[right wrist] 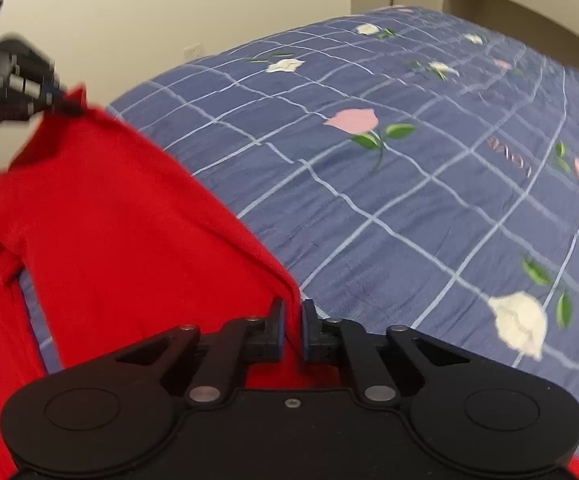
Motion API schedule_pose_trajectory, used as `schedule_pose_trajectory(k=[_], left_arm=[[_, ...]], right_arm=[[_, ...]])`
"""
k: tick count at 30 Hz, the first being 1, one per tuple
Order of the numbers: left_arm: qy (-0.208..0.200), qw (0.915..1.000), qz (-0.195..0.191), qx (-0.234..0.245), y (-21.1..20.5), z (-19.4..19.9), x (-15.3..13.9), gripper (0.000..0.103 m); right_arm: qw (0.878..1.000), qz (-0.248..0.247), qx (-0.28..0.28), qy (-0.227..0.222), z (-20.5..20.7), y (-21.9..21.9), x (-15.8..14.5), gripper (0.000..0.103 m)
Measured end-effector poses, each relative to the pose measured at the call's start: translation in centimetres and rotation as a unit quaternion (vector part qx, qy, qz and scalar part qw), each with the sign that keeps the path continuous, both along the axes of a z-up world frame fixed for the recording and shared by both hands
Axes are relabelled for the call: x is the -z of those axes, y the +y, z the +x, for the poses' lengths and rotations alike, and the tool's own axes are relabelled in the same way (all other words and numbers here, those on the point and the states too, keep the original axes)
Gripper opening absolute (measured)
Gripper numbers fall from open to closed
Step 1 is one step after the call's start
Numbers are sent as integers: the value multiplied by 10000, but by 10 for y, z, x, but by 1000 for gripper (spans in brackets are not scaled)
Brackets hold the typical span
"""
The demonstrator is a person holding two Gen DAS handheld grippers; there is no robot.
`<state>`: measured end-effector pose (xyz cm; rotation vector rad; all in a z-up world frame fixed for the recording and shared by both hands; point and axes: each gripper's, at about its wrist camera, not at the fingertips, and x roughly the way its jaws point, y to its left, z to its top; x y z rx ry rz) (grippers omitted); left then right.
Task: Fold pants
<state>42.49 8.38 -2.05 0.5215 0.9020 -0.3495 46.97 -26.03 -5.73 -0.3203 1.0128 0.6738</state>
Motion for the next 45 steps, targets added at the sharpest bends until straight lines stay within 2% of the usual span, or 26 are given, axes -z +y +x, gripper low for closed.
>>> schedule_pose_trajectory(k=[3, 6, 9, 13, 16, 20, 24, 27, 31, 35, 40, 45], left_arm=[[-391, 9989, 243, -58, -6, -2, -6, 4], [-436, 9981, 325, -304, -6, 10, 0, 4], [-399, 9976, 283, -490, -4, 18, 7, 4], [-493, 9966, 65, -657, 0, 8, -2, 4], [-736, 9960, 56, -509, 1, -15, -17, 4], [-1081, 9929, -166, -462, 7, -58, -40, 4], [-1586, 9861, -338, -348, 10, -114, -55, 4], [-1863, 9815, -370, -253, 10, -159, -55, 4], [-2047, 9775, -455, -217, 7, -216, -40, 4], [-1936, 9794, -508, -274, 0, -252, -16, 4], [-1850, 9801, -568, -432, -4, -268, 13, 4], [-1881, 9795, -553, -473, 0, -280, 26, 4]], right_arm=[[9987, -8, 174, -484, 2, 5, -21, 5], [9961, -7, 363, -808, 9, 13, -35, 5], [9948, -204, 346, -932, 9, 23, -32, 5], [9916, -334, 412, -1177, -8, 30, -33, 5], [9889, -194, 476, -1392, -29, 27, -51, 5], [9845, -43, 408, -1703, -69, 20, -79, 5], [9809, 22, 314, -1920, -132, 18, -101, 5], [9795, 76, 263, -1997, -184, 19, -110, 5], [9781, -15, 273, -2061, -250, 21, -105, 5], [9800, -85, 574, -1904, -295, 21, -87, 5], [9785, -76, 1101, -1745, -325, 22, -64, 5], [9744, -168, 1259, -1857, -336, 30, -58, 4]])
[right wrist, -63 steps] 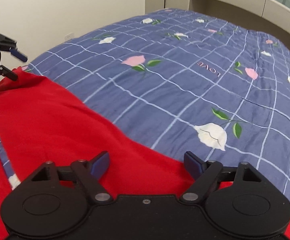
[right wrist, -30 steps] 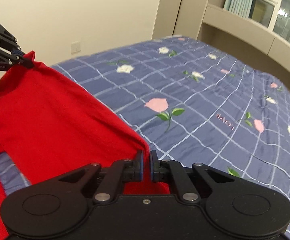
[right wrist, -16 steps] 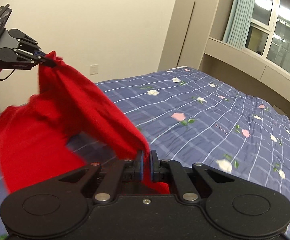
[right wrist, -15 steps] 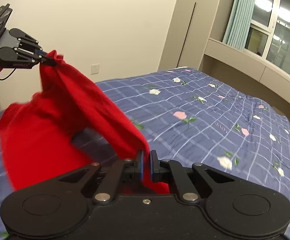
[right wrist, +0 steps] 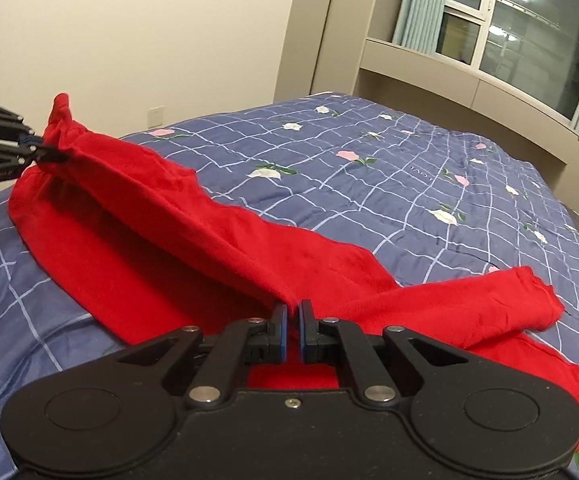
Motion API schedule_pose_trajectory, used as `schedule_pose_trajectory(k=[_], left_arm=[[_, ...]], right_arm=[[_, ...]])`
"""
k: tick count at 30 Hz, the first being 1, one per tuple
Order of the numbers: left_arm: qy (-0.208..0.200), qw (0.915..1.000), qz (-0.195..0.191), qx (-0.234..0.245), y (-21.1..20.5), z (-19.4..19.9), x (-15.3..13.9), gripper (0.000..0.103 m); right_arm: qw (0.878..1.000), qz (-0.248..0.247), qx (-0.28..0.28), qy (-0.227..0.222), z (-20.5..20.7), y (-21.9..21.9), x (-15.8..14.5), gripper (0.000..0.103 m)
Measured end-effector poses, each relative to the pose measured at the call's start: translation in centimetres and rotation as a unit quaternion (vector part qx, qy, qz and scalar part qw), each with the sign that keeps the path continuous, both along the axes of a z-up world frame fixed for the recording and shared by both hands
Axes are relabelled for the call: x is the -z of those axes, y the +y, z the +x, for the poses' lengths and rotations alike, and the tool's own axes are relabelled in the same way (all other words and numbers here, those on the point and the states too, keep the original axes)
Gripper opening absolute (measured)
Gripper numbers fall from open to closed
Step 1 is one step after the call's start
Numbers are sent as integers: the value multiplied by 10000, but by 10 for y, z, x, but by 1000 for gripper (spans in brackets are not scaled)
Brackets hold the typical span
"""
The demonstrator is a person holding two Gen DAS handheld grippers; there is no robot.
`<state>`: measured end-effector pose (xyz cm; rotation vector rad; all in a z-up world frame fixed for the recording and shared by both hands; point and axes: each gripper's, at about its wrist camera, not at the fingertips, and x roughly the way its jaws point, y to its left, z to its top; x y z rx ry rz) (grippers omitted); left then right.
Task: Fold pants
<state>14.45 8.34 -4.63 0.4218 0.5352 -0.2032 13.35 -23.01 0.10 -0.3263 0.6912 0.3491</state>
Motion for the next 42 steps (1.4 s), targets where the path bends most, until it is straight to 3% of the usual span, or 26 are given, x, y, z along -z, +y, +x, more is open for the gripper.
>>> schedule_pose_trajectory(k=[6, 10, 13, 15, 16, 17, 24, 27, 29, 34, 35, 37, 39, 42], left_arm=[[107, 9998, -142, -6, 11, -15, 6, 4], [392, 9983, -408, -160, 16, -24, 19, 5], [513, 9960, -614, -403, 20, -29, 21, 16], [532, 9932, -875, -552, 28, -36, 17, 33], [527, 9912, -1015, -671, 33, -39, 14, 54], [508, 9886, -1173, -797, 37, -42, 10, 65], [613, 9631, -1987, -1711, 75, -47, 1, 68], [686, 9484, -2283, -2092, 90, -39, 1, 68], [664, 9409, -2423, -2273, 97, -35, -1, 69], [570, 9330, -2433, -2590, 109, -32, -2, 74], [629, 9332, -2335, -2660, 109, -30, 0, 74], [870, 9351, -2015, -2784, 110, -22, 7, 74], [1017, 9345, -1772, -2915, 113, -14, 18, 74], [1262, 9277, -1770, -3036, 119, -9, 29, 75]], right_arm=[[9999, -107, -92, -60, -16, 8, -4, 4], [9997, -142, -45, 182, -27, 11, 15, 4], [9994, -105, 102, 320, -30, 12, 25, 4], [9992, -45, 188, 340, -31, 12, 28, 4], [9992, -14, 225, 335, -32, 11, 28, 4], [9991, 7, 252, 328, -32, 11, 28, 5], [9987, 83, 321, 378, -36, 12, 32, 13], [9988, 27, 305, 372, -40, 13, 34, 2], [9989, 4, 295, 361, -42, 14, 34, 0], [9984, 36, 367, 419, -44, 10, 37, 0], [9983, 47, 400, 424, -44, 9, 37, 2], [9980, 104, 460, 415, -44, 8, 35, 19], [9979, 146, 509, 379, -45, 6, 34, 27], [9974, 183, 605, 355, -48, 3, 33, 54]])
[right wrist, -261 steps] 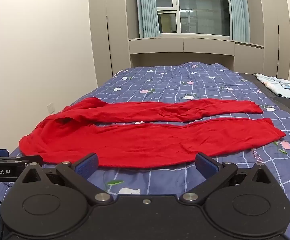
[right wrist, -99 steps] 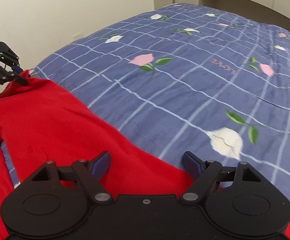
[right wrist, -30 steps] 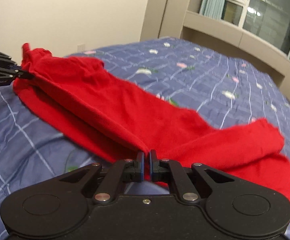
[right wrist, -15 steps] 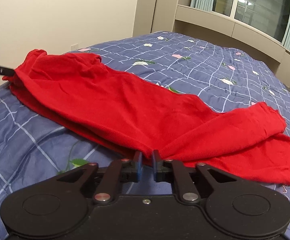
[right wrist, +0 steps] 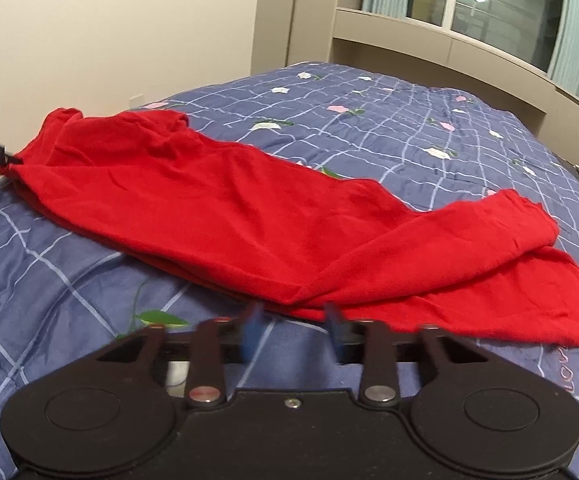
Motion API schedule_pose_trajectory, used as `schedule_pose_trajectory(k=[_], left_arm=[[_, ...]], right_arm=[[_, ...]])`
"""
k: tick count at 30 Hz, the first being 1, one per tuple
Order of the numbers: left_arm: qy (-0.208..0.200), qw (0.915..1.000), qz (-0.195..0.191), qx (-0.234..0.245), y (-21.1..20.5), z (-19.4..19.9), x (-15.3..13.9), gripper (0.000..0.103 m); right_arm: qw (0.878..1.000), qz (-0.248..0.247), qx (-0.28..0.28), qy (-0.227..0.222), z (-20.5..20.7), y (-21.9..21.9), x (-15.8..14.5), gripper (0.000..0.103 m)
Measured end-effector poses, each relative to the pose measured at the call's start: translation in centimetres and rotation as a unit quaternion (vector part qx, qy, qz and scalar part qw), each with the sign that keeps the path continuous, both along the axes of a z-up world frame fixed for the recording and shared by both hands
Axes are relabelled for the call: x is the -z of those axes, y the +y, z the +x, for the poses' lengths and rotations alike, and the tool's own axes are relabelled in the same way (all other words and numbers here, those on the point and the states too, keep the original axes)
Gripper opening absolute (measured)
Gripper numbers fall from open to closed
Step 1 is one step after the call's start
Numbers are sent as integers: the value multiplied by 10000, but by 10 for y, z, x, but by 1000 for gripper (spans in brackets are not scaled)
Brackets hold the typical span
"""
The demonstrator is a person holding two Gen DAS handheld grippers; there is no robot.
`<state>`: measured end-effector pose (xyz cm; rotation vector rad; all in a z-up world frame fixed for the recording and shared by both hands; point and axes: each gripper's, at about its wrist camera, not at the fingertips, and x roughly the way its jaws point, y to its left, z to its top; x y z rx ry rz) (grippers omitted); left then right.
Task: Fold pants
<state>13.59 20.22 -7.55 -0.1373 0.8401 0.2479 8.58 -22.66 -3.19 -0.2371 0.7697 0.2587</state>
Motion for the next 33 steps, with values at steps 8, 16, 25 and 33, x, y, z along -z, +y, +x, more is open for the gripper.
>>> schedule_pose_trajectory(k=[8, 16, 25, 33], left_arm=[[-530, 9979, -233, 280, 0, -3, -27, 86], [-917, 9882, -1038, 658, 22, 60, -45, 88], [-352, 9891, -1231, 729, 20, 114, -25, 17], [-373, 9970, -640, 211, 20, 96, -25, 7]], right_arm=[[9990, 285, 335, -79, -8, -17, -8, 91], [9986, 368, 367, -57, -8, -17, -9, 101], [9989, 353, 299, 68, -2, -10, -6, 101], [9986, 412, 320, 45, -2, -11, -5, 101]])
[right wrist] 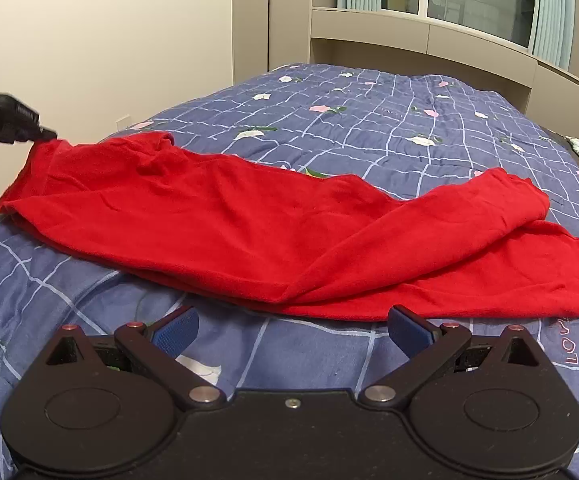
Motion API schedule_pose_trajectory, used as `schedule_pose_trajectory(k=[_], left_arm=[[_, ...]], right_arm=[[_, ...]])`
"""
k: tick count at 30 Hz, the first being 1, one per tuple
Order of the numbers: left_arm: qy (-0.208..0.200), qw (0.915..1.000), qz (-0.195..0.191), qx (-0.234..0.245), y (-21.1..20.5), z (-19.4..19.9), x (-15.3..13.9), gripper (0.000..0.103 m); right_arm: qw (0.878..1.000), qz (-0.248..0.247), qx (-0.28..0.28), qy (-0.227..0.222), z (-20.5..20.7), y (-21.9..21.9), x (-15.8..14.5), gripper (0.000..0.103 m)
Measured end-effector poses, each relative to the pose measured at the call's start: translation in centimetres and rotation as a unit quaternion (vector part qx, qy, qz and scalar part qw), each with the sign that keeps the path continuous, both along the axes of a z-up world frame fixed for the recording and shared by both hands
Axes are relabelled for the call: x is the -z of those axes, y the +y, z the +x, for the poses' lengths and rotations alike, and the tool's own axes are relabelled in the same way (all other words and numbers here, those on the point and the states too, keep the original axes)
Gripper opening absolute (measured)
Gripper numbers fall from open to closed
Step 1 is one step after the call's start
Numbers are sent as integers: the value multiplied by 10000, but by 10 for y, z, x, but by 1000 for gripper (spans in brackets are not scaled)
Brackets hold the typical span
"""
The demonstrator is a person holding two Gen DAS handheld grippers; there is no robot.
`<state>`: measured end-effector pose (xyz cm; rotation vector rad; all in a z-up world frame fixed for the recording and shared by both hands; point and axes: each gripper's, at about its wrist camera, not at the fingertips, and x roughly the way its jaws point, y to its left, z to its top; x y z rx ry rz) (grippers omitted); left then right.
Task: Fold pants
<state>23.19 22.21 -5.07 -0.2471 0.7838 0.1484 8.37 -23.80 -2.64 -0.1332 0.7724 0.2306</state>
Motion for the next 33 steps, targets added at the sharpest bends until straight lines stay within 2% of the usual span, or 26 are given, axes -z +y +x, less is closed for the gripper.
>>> schedule_pose_trajectory(k=[4, 8, 9, 10, 11, 12, 13, 15, 17, 20, 22, 27, 33], left_arm=[[28, 9999, 57, -117, 1, 2, 8, 7], [123, 9993, 309, -143, -8, 5, 5, 16], [80, 9992, 377, -138, -11, 3, 2, 23], [40, 9990, 427, -92, -15, 0, -2, 47], [4, 9985, 532, -104, -20, -4, -7, 77], [-75, 9979, 633, -113, -26, -9, -12, 85], [-187, 9974, 686, -75, -32, -14, -17, 89], [-322, 9963, 786, 149, -47, -24, -24, 92], [-355, 9946, 899, 380, -66, -31, -30, 102], [-462, 9909, 1081, 653, -96, -43, -34, 103], [-455, 9893, 1073, 877, -117, -48, -35, 103], [-430, 9839, 513, 1654, -174, -52, -35, 103], [-420, 9645, -76, 2606, -251, -34, -27, 103]], right_arm=[[10000, 31, 60, -35, -2, -4, -1, 101], [9998, 59, 170, -49, -4, -10, -1, 101], [9998, 58, 195, -64, -4, -12, -2, 101], [9997, 60, 234, -92, -5, -14, -3, 101], [9996, 69, 268, -113, -5, -17, -3, 102], [9994, 81, 299, -127, -5, -20, -4, 102], [9993, 93, 334, -137, -4, -24, -4, 102], [9990, 80, 425, -140, -2, -32, -4, 102], [9983, 73, 564, -122, 1, -42, -4, 102], [9972, 105, 741, -95, 12, -62, -6, 102], [9970, 22, 771, -91, 22, -74, -8, 102], [9968, -382, 681, -187, 71, -101, -21, 102], [9990, -244, 345, -118, 159, -131, -39, 102]])
